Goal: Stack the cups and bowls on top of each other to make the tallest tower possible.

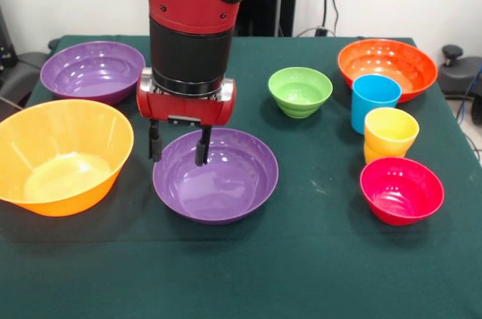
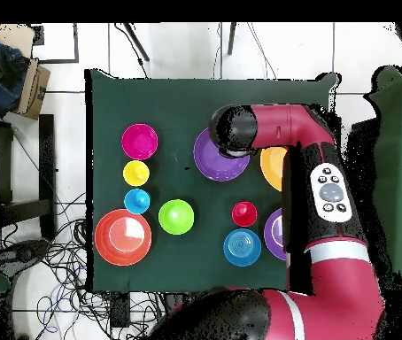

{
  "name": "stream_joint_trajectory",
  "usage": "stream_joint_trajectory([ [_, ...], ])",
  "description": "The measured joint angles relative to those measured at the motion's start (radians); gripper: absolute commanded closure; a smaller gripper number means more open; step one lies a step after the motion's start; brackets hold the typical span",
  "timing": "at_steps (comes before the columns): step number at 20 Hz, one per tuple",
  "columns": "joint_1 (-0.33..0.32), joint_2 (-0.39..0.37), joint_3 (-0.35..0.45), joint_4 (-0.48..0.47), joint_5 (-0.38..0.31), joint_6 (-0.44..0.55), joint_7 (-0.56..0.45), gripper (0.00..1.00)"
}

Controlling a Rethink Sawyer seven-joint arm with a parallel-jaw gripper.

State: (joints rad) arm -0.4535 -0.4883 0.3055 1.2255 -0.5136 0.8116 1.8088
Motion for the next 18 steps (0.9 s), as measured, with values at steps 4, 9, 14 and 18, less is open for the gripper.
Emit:
stream_joint_trajectory([
  [4, 0.014, -0.01, -0.01, 0.0, 0.0, 0.002, 0.0, 0.0],
  [9, 0.038, -0.026, -0.037, 0.0, 0.0, 0.012, 0.0, 0.0],
  [14, 0.052, -0.037, -0.058, 0.0, 0.001, 0.018, 0.0, 0.0],
  [18, 0.06, -0.039, -0.07, 0.0, 0.001, 0.018, 0.0, 0.0],
])
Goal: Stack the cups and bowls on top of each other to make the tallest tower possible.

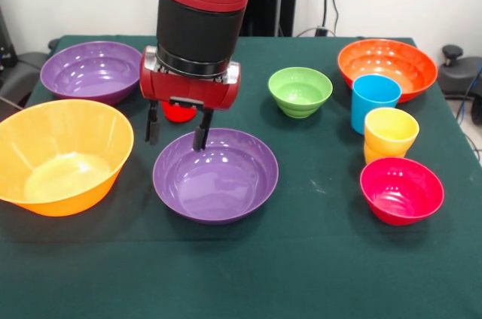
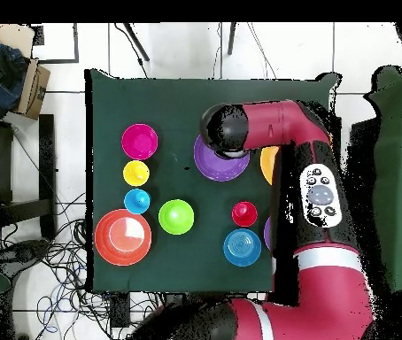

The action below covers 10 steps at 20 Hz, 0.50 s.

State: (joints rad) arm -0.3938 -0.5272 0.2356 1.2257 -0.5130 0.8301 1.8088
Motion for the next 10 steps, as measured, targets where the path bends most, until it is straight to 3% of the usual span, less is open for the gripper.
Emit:
stream_joint_trajectory([
  [10, 0.015, 0.0, -0.036, 0.001, 0.001, 0.0, 0.0, 0.0],
])
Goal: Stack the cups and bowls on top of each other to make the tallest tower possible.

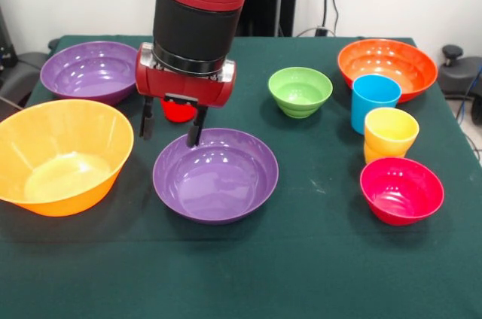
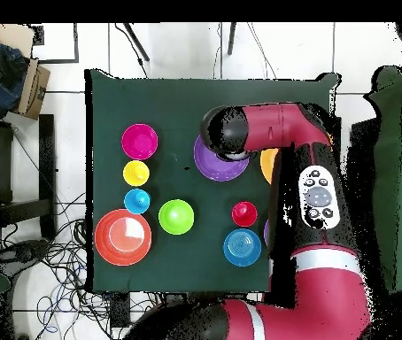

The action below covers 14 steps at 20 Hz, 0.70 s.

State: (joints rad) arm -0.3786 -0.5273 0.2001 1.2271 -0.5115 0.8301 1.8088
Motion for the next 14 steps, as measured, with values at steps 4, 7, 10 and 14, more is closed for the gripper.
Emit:
stream_joint_trajectory([
  [4, 0.005, 0.0, -0.018, 0.005, 0.002, 0.0, 0.0, 0.0],
  [7, 0.011, 0.0, -0.026, 0.008, 0.002, 0.0, 0.0, 0.0],
  [10, 0.025, 0.001, -0.04, 0.013, 0.002, -0.009, 0.0, 0.0],
  [14, 0.035, 0.002, -0.053, 0.023, 0.008, -0.029, 0.0, 0.0],
])
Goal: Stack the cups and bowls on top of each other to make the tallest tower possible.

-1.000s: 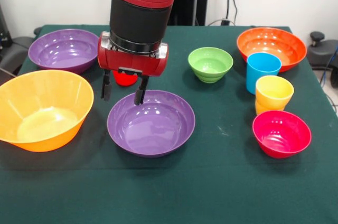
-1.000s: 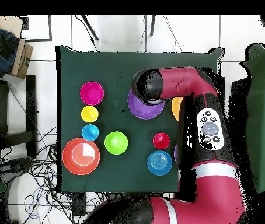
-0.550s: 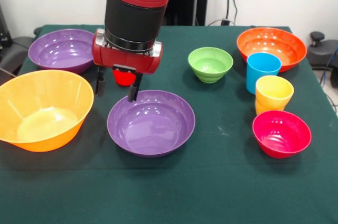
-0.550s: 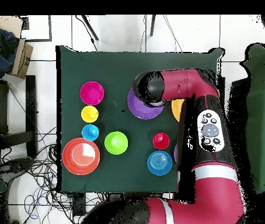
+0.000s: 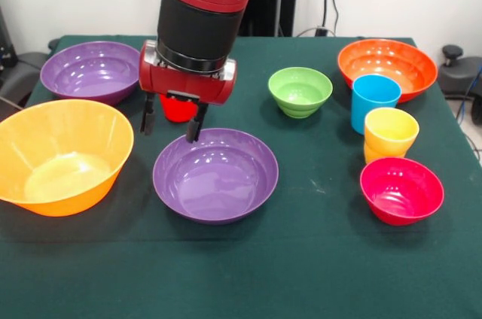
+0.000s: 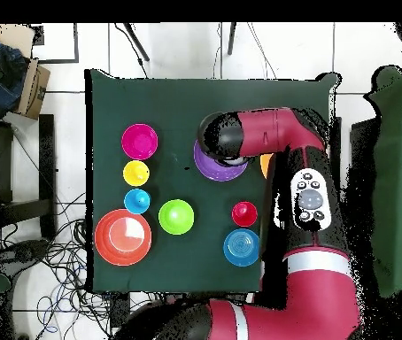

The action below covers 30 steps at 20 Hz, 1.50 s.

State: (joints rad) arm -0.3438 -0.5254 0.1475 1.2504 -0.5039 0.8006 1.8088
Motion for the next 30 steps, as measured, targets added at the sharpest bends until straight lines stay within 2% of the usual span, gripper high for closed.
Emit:
stream_joint_trajectory([
  [16, 0.039, 0.004, -0.034, 0.04, 0.036, -0.041, 0.0, 0.0],
  [30, 0.116, 0.006, -0.084, 0.045, 0.06, -0.041, 0.0, 0.0],
])
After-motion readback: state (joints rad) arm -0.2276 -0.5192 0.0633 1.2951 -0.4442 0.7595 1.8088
